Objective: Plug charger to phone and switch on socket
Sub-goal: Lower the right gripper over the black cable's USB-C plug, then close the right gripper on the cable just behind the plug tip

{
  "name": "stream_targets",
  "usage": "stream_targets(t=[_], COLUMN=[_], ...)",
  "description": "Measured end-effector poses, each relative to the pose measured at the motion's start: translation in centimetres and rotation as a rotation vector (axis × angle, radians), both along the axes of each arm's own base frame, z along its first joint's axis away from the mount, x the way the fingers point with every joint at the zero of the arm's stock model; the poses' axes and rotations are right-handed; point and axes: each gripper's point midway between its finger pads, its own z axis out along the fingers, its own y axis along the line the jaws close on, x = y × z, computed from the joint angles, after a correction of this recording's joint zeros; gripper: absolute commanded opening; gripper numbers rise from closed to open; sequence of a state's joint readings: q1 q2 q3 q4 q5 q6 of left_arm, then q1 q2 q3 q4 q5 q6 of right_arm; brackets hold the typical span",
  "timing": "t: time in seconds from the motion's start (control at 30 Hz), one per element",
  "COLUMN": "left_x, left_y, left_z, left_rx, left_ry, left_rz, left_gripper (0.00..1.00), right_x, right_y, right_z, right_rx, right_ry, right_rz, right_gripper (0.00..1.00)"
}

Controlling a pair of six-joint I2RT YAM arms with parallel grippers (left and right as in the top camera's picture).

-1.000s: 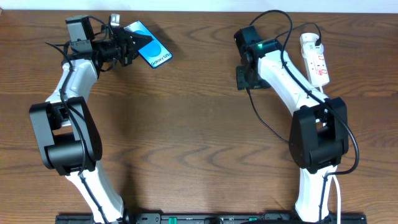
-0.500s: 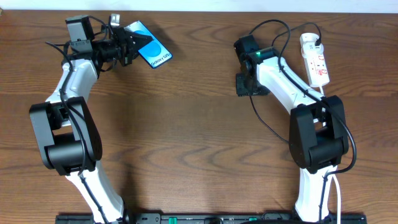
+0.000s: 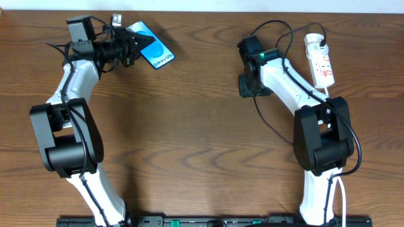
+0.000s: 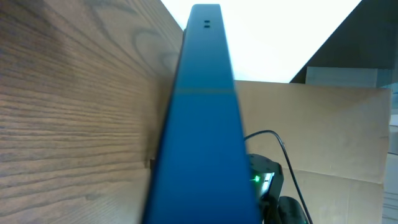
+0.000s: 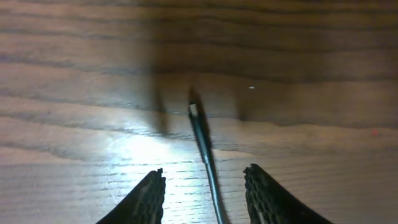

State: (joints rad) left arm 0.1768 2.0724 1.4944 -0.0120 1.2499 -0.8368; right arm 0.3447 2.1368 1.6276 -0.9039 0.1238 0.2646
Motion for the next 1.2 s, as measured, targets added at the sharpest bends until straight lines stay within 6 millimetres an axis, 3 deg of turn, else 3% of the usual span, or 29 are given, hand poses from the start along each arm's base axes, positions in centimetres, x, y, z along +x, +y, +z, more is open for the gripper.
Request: stream_targets(t=[0.4, 0.8, 1.2], left_x=[0.0, 0.0, 0.2], left_y=[0.0, 0.0, 0.2], left_z=[0.0, 0.0, -0.2], left_rx=[0.000, 0.002, 0.014], left_ry=[0.000, 0.000, 0.003], left_rz=[0.000, 0.002, 0.017], left_gripper=[0.07, 0.07, 0.07], right_x=[0.4, -0.4, 0.1], right_y=[0.4, 0.0, 0.4], right_z=[0.0, -1.8, -1.7], right_rx=[0.005, 0.014, 0.034], right_ry=[-0.005, 0.011, -0.010], right_rz=[0.117, 0.132, 0.134], right_gripper=[0.37, 0.33, 0.32])
